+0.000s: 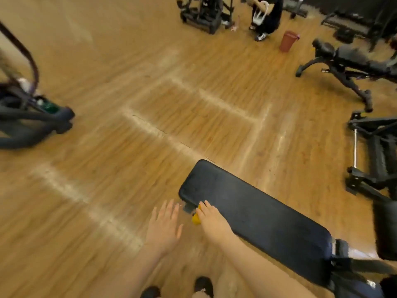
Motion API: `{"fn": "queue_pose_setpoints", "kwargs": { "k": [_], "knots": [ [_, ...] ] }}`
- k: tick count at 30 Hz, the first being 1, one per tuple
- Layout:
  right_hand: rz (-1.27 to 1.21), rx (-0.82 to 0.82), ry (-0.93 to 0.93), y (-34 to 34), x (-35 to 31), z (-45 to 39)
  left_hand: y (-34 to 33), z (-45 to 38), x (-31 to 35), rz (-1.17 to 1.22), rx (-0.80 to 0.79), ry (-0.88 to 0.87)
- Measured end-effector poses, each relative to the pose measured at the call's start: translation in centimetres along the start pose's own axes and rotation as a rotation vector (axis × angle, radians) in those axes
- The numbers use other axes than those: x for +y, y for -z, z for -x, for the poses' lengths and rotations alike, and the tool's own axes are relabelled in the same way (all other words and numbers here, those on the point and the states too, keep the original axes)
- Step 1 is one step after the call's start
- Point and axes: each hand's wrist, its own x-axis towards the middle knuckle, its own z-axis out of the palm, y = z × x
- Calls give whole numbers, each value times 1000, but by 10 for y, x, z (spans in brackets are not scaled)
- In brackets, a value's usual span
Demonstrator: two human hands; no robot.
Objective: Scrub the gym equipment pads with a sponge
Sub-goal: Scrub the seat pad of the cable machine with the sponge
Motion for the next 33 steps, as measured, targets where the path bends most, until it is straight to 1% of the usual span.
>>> {"fn": "queue_pose_setpoints", "kwargs": {
  "k": [4, 6, 7, 10, 12, 13, 15, 16, 17, 18, 19, 21, 23, 26, 28, 30, 32, 33],
  "knots": [
    [88, 13, 267, 54, -75, -3, 52, 85, -38, 83, -29, 314],
    [137, 11, 417, 74, -109, 0, 67, 128, -43, 177, -40, 509],
    [168, 6, 494, 82, -126, 5, 70, 150, -43, 193, -12, 596],
    [272, 5, 717, 94, -183, 26, 68, 216, -35, 219, 17, 789],
    [326, -9, 827, 95, -215, 43, 77, 247, -28, 320, 58, 882],
    [356, -12, 900, 93, -237, 54, 78, 269, -26, 321, 88, 960],
    [421, -23, 1042, 84, -282, 80, 81, 317, -18, 334, 94, 1140],
    [444, -19, 1119, 80, -306, 95, 78, 343, -14, 306, 140, 1220],
    [460, -12, 1190, 76, -332, 113, 74, 370, -12, 236, 228, 1269],
    [472, -10, 1261, 71, -358, 131, 72, 400, -9, 239, 274, 1336],
    [489, -10, 1329, 67, -384, 151, 74, 429, -6, 322, 292, 1429],
    [527, -9, 1457, 56, -431, 192, 59, 486, 2, 262, 351, 1560],
    [557, 15, 1580, 41, -475, 235, 46, 539, 16, 373, 308, 1702],
    [605, 41, 1753, 13, -529, 293, 26, 606, 37, 311, 301, 1874],
    [644, 35, 1840, -6, -555, 328, 17, 642, 53, 371, 270, 1997],
    [647, 27, 1910, -25, -578, 360, 6, 673, 71, 379, 270, 2123],
    [665, -5, 1992, -44, -596, 392, -5, 702, 91, 432, 299, 2174],
    [683, -20, 2040, -54, -604, 409, -15, 716, 100, 394, 287, 2210]
  ]
}}
